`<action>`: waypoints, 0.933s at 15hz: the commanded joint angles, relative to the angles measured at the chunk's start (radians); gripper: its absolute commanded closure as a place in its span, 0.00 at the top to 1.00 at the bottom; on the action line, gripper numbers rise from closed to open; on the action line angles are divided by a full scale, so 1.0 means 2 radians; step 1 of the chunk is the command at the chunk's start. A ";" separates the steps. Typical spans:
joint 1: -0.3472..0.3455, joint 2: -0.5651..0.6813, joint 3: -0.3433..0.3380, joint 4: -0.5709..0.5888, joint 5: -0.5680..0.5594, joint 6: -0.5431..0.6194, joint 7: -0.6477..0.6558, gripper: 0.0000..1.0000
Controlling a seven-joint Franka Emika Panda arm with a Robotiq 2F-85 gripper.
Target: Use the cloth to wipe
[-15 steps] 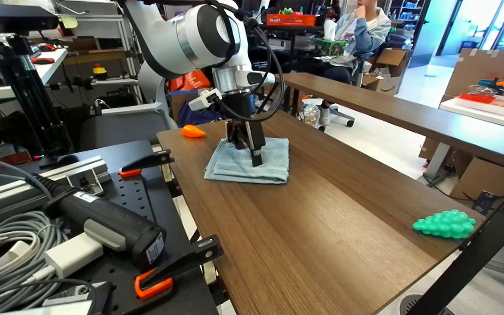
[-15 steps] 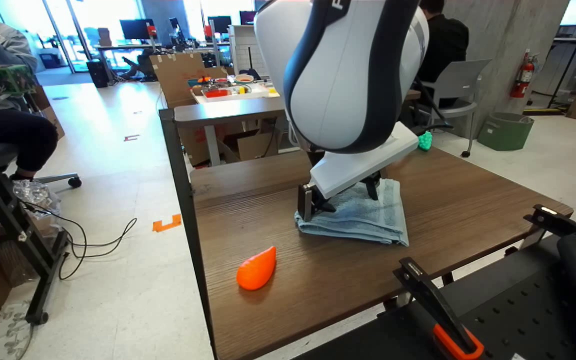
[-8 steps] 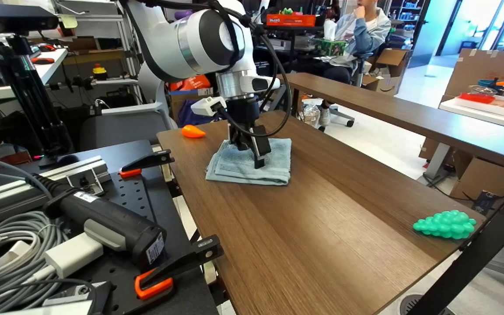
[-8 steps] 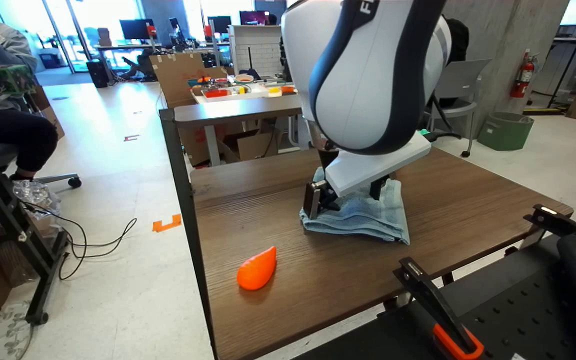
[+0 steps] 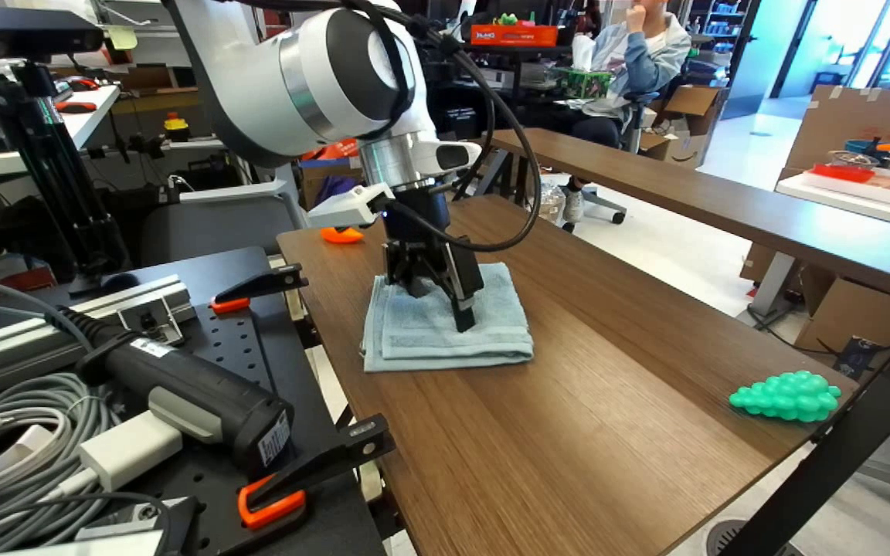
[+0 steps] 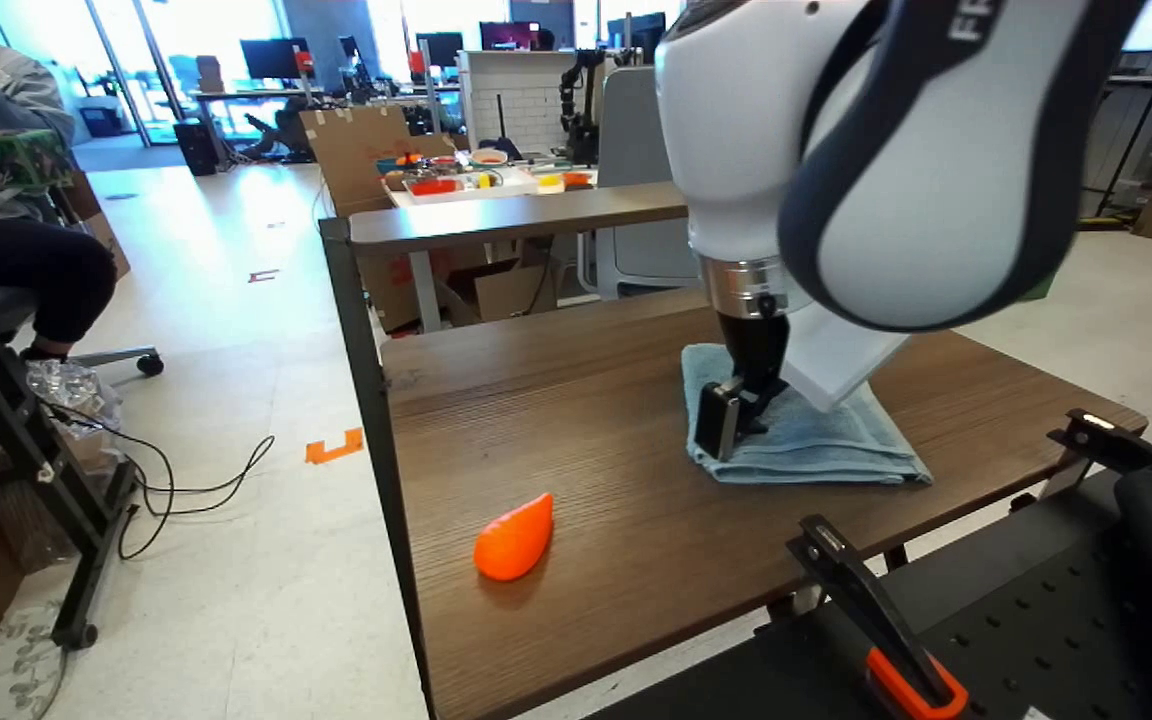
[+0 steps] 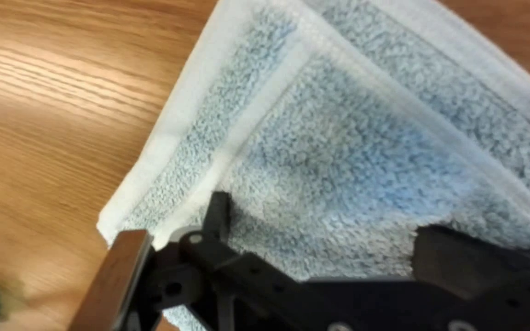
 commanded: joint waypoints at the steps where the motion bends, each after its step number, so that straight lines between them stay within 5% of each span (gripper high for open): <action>1: 0.094 0.038 -0.125 -0.063 -0.097 0.075 0.030 1.00; 4: 0.130 0.080 -0.201 -0.087 -0.153 0.157 0.059 1.00; 6: 0.129 0.101 -0.216 -0.093 -0.157 0.197 0.050 1.00; 11: 0.115 0.076 -0.209 -0.092 -0.143 0.207 0.039 1.00; 14: 0.056 0.026 -0.158 -0.100 -0.138 0.208 0.050 1.00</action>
